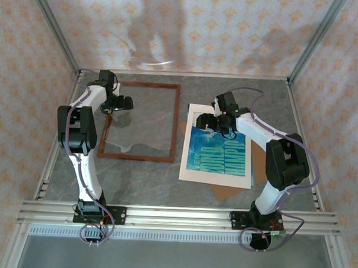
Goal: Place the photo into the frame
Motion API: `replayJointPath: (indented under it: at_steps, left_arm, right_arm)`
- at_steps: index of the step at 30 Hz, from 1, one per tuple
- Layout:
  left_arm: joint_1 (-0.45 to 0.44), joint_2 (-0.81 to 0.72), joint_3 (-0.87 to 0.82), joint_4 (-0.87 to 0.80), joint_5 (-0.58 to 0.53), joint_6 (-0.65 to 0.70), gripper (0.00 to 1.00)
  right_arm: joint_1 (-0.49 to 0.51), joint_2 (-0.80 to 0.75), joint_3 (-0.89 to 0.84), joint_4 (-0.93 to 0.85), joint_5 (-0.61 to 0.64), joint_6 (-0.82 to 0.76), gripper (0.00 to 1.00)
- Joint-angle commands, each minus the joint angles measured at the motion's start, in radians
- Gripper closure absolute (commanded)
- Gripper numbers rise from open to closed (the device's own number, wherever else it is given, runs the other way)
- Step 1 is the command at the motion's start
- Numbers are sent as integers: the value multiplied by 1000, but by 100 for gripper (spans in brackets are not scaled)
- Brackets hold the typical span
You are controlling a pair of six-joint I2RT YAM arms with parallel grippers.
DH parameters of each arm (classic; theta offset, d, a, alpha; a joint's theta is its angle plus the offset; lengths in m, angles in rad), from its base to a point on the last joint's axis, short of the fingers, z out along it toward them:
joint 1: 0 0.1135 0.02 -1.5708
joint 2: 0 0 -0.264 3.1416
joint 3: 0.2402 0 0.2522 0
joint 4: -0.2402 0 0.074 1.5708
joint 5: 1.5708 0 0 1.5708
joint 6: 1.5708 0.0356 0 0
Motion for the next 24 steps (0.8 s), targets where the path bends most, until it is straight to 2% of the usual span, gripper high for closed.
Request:
replayJointPath:
  at_steps: [1,19,24]
  left_arm:
    - [3,10,33,-31,-43,-14,10]
    - [3,-79,-47,62,-112,-66,6]
    - [-41,-208,-168,166,-91,-157,9]
  right_arm:
    - [6,-1,28,-17,21,-14,14]
    - [6,-13,29,-19,29,-15,14]
    - [7,-33,10,34,60,20,14]
